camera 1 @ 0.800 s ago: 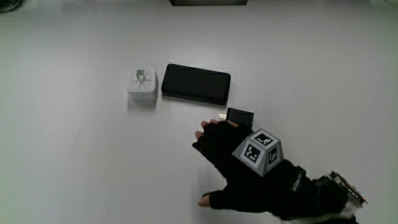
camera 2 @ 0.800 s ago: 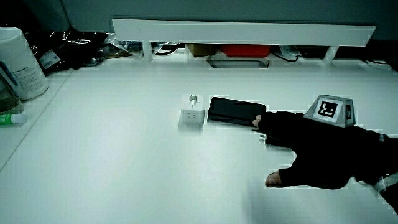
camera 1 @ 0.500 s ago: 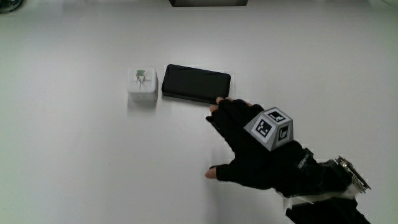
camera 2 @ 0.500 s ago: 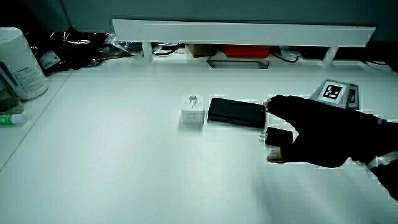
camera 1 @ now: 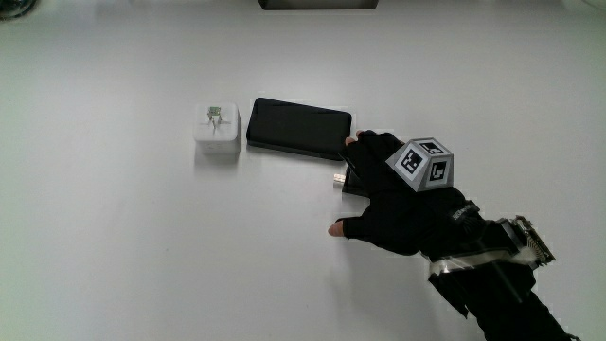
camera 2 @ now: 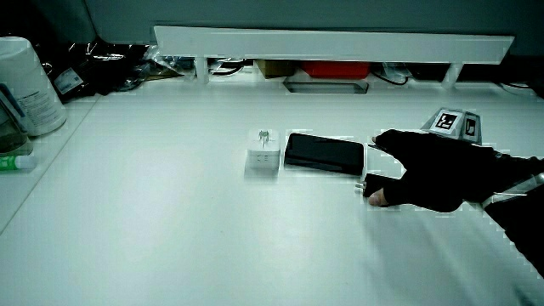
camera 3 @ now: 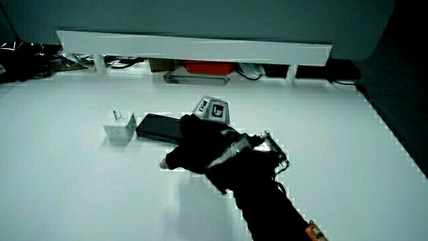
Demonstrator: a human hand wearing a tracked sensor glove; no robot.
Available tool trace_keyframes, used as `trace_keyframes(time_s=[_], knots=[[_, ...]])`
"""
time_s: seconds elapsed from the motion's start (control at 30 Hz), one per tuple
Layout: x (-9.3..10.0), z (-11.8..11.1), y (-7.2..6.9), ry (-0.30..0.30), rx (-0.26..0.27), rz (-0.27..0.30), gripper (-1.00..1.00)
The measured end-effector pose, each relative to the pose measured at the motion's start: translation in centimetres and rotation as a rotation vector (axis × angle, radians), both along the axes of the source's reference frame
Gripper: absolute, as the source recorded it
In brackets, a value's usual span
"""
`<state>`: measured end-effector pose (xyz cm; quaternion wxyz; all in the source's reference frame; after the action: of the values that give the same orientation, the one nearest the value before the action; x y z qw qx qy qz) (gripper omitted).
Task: Pick charger
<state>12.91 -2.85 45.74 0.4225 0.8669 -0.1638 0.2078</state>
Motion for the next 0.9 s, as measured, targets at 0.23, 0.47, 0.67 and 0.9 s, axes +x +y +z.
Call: trace_keyframes(time_s=[0.23, 0.47, 0.67, 0.9], knots=[[0.9, 3.4, -0.5, 0.066, -0.053, 0.032, 0.0], [1.9, 5.4, -0.8, 0.094, -0.095, 0.074, 0.0], [2.3, 7.1, -0.9, 0.117, -0.117, 0.091, 0.0], [2.8, 8.4, -1.0, 0.127, -0.145, 0.111, 0.0]])
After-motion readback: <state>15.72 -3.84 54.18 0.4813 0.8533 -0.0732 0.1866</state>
